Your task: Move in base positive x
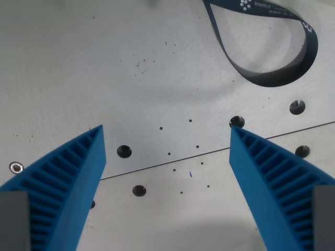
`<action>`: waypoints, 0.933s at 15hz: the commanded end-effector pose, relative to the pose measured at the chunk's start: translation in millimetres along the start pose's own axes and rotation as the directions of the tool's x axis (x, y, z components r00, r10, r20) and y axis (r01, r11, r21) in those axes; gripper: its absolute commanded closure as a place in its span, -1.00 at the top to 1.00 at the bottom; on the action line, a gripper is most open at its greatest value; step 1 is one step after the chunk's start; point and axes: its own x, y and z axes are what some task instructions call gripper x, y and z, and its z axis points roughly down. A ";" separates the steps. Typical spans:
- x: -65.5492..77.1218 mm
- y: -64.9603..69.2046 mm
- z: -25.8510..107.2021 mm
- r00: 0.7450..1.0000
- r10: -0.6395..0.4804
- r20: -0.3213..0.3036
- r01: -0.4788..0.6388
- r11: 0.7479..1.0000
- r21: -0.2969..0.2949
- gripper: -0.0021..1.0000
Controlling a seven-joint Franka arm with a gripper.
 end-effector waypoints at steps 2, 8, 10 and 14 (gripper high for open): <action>10.2 -4.7 -2.4 1.000 0.002 -0.005 -0.002 1.000 0.001 1.00; 40.3 -19.3 -2.3 1.000 0.002 -0.005 -0.002 1.000 0.001 1.00; 50.3 -24.1 -2.0 1.000 0.002 -0.005 -0.002 1.000 0.001 1.00; 70.3 -33.5 -1.2 1.000 0.002 -0.005 -0.002 1.000 0.001 1.00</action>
